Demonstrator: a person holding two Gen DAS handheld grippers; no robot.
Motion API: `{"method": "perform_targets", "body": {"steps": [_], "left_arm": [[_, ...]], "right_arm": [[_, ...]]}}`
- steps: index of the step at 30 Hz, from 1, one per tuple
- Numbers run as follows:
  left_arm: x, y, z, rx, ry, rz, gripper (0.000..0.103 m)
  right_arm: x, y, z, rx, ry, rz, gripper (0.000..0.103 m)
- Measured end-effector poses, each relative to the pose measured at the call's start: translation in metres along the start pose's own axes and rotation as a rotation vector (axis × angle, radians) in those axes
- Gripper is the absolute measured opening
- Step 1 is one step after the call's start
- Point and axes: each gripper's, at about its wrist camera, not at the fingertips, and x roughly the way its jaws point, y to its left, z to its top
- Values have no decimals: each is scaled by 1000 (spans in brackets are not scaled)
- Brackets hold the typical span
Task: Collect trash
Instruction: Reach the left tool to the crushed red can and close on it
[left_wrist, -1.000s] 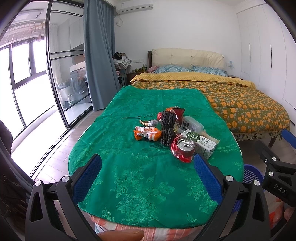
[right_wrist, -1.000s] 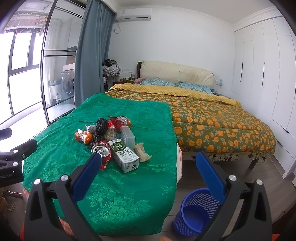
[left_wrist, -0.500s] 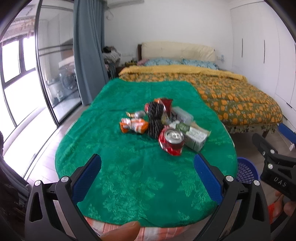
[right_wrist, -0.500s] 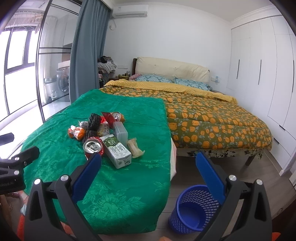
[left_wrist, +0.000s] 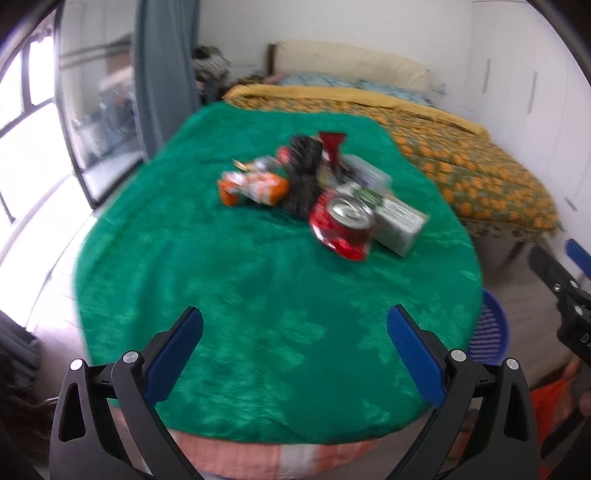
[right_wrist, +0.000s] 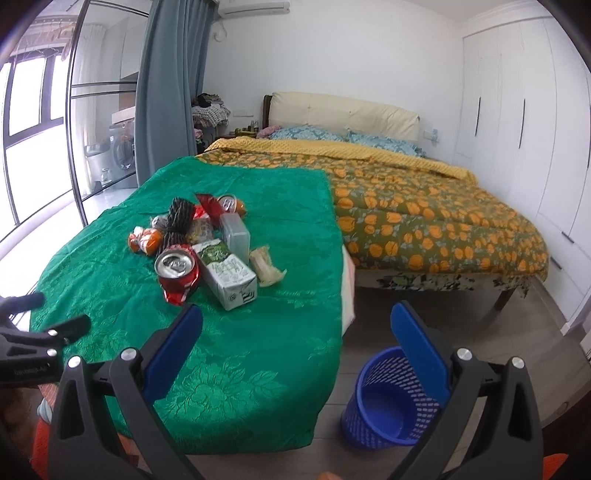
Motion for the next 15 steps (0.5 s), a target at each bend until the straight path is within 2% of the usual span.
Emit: {"method": "perform_targets", "body": {"steps": [6, 11, 15], "left_arm": [[33, -19, 4, 49, 28, -26, 99], [68, -34, 26, 58, 39, -27, 99], [103, -45, 45, 63, 70, 2, 99]], "right_arm": [[15, -1, -10, -2, 41, 17, 98], [26, -6, -15, 13, 64, 20, 98], [30, -10, -16, 20, 71, 24, 98]]}}
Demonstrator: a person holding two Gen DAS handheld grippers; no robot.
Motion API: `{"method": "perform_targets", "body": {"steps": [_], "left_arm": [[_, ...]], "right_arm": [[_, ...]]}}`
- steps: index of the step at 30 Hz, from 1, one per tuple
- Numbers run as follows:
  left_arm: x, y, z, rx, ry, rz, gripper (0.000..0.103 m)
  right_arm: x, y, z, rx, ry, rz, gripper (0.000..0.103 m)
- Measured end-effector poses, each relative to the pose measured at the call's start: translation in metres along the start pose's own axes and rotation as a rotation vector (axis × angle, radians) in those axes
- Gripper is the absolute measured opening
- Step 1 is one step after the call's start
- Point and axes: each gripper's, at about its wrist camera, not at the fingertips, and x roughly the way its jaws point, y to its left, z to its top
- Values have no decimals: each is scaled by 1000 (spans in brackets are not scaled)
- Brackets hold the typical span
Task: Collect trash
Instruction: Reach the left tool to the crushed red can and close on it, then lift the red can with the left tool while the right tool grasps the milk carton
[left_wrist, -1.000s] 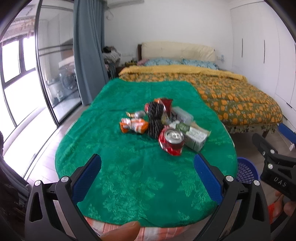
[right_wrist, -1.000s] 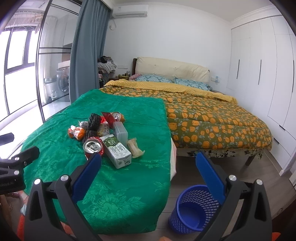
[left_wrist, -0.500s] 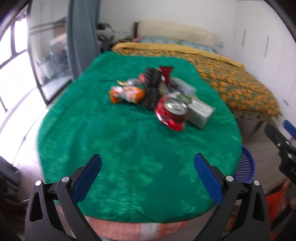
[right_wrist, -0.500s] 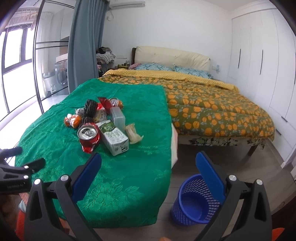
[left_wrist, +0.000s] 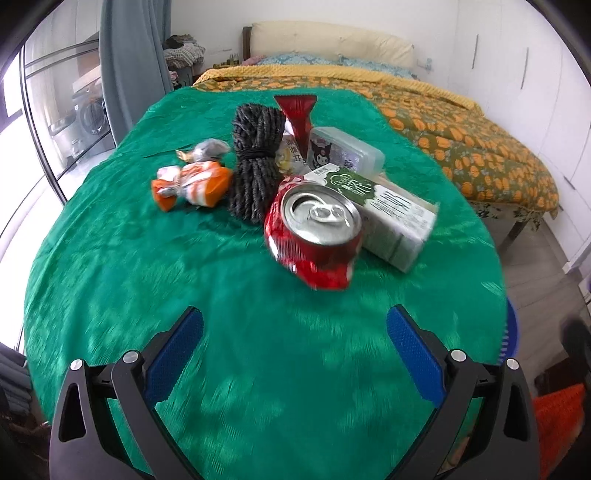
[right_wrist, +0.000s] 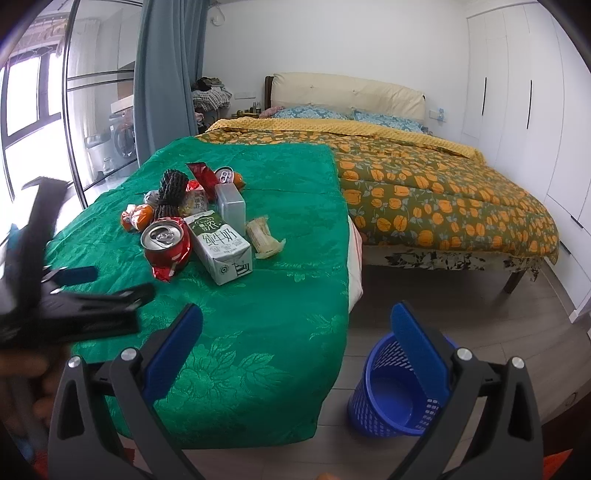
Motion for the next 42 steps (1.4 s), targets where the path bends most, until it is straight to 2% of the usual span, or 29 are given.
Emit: {"method": "perform_targets", "body": {"steps": [7, 9, 11, 12, 13, 14, 16, 17, 18, 22, 25, 27, 29, 32, 34, 38, 42], "left_arm": [[33, -5, 30, -14, 2, 29, 99], [34, -5, 35, -14, -14, 27, 94], [33, -3, 36, -6, -27, -5, 75], [30, -1, 37, 0, -35, -32, 69], [27, 0, 35, 5, -41, -43, 55], [24, 1, 34, 13, -45, -55, 50], [17, 5, 31, 22, -48, -82, 48], [12, 8, 29, 24, -47, -100, 43], [7, 13, 26, 23, -40, -130, 33], [-10, 38, 10, 15, 6, -215, 34], [-18, 56, -3, 21, 24, -237, 34], [-22, 67, -13, 33, 28, -229, 41], [-26, 73, -20, 40, 20, -218, 62], [-30, 80, -27, 43, 5, -213, 84], [-29, 78, -28, 53, 4, -203, 92], [-26, 80, -32, 61, 11, -145, 94], [-29, 90, -38, 58, 18, -237, 97]], "right_arm": [[9, -5, -6, 5, 26, 3, 98], [12, -5, -8, 7, 35, 3, 98], [13, -7, -9, 10, 41, 2, 98], [14, -7, -9, 11, 42, 1, 98], [15, -8, -10, 13, 44, 1, 98], [16, -8, -10, 16, 46, 2, 98], [18, -7, -10, 15, 52, 9, 98], [18, -6, -11, 12, 54, 13, 98], [19, -5, -11, 8, 56, 17, 98], [21, 0, -12, -7, 61, 41, 98], [25, 6, -15, -17, 71, 60, 98], [27, 10, -16, -23, 80, 74, 98], [28, 13, -17, -24, 86, 88, 98], [30, 17, -16, -24, 93, 111, 98], [32, 19, -13, -18, 105, 136, 98], [40, 14, -6, 10, 133, 209, 98], [48, 8, -3, 25, 170, 226, 98]]}}
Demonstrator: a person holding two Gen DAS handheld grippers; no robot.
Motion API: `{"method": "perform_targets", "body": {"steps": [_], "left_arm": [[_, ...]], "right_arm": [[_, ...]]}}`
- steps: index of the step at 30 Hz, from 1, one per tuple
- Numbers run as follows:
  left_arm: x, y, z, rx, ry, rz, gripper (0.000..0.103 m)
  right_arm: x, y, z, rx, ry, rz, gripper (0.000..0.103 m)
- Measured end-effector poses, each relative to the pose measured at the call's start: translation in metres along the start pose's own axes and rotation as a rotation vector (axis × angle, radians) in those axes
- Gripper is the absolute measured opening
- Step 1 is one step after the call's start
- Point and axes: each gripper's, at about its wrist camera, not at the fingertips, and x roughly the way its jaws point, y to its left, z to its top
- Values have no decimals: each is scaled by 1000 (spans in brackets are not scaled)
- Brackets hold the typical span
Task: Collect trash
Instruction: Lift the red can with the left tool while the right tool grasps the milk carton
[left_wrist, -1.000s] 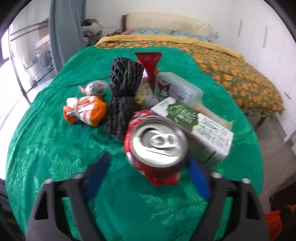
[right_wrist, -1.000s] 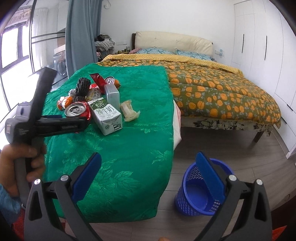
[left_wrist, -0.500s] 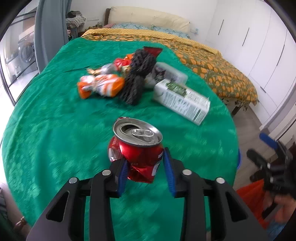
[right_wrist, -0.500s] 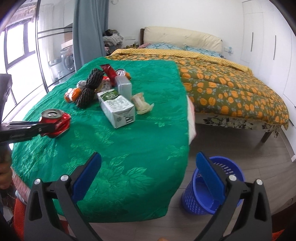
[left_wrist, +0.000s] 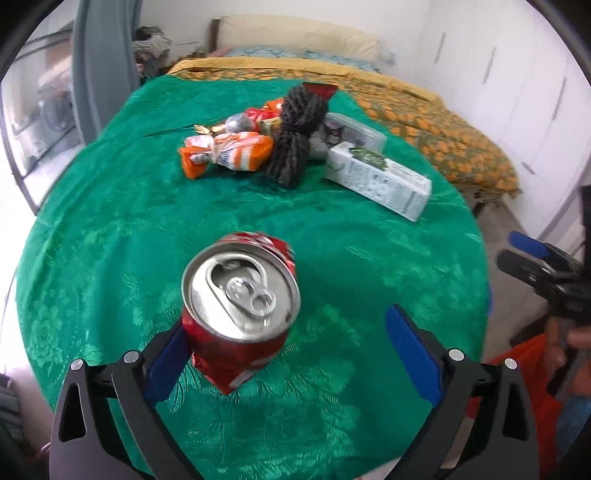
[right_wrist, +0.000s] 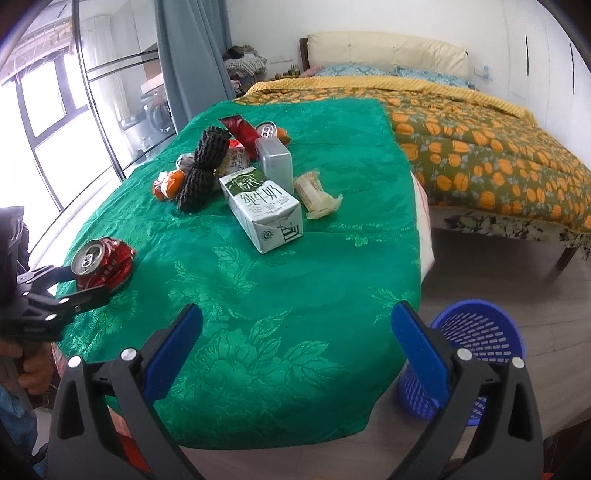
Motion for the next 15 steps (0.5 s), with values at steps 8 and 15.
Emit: {"method": "perform_targets", "body": {"steps": [8, 15], "left_arm": [[-5, 21, 8, 89, -16, -45, 97], [36, 27, 17, 102, 76, -48, 97]], "right_arm": [[17, 8, 23, -68, 48, 66, 98], [75, 30, 94, -238, 205, 140, 97]]}}
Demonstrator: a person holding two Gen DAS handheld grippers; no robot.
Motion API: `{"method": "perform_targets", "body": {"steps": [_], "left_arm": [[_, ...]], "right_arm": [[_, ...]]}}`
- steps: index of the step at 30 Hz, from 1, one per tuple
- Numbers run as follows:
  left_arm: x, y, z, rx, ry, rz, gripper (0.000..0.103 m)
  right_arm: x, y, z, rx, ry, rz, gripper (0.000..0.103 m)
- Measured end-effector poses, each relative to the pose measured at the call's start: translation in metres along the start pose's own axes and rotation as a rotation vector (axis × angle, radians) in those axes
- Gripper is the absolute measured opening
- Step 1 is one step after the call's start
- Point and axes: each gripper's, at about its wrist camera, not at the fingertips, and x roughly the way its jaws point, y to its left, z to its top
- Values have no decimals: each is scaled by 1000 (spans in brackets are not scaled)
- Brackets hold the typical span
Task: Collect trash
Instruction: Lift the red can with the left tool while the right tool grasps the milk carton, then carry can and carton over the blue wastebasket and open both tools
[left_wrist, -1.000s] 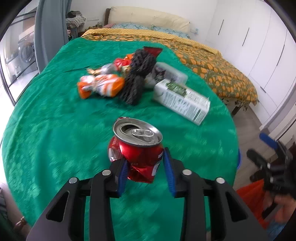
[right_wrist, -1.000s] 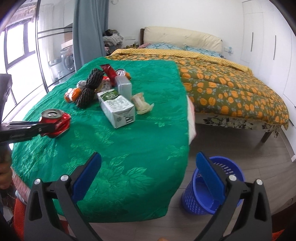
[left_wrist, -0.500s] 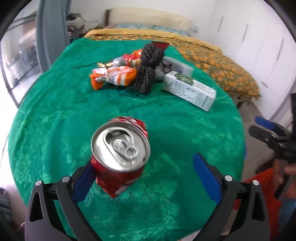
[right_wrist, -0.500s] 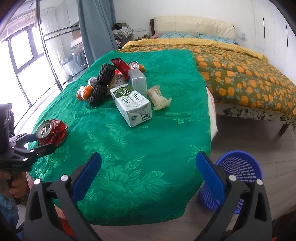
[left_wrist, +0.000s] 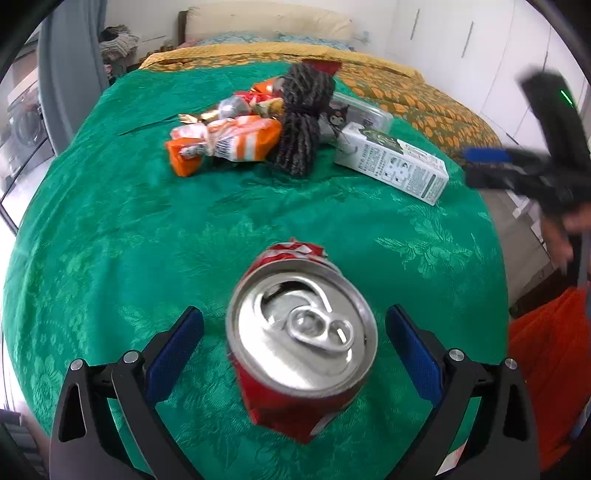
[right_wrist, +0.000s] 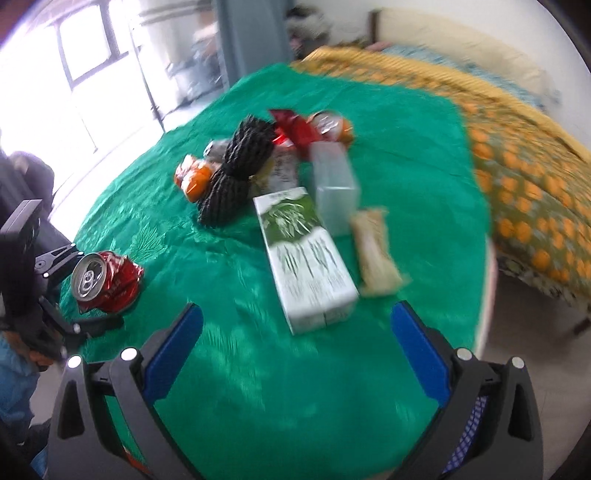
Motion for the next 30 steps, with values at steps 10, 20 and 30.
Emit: {"method": "perform_targets", "body": {"steps": [10, 20, 30], "left_arm": [[9, -17, 1, 44, 15, 109, 63], [-5, -20, 9, -125, -38, 36, 63], [2, -118, 59, -46, -74, -65, 63]], "right_arm": [[59, 12, 37, -96, 170, -57, 51], [-25, 7, 3, 34, -20, 125, 51], [-77, -119, -69, 291, -70, -30, 51]]}}
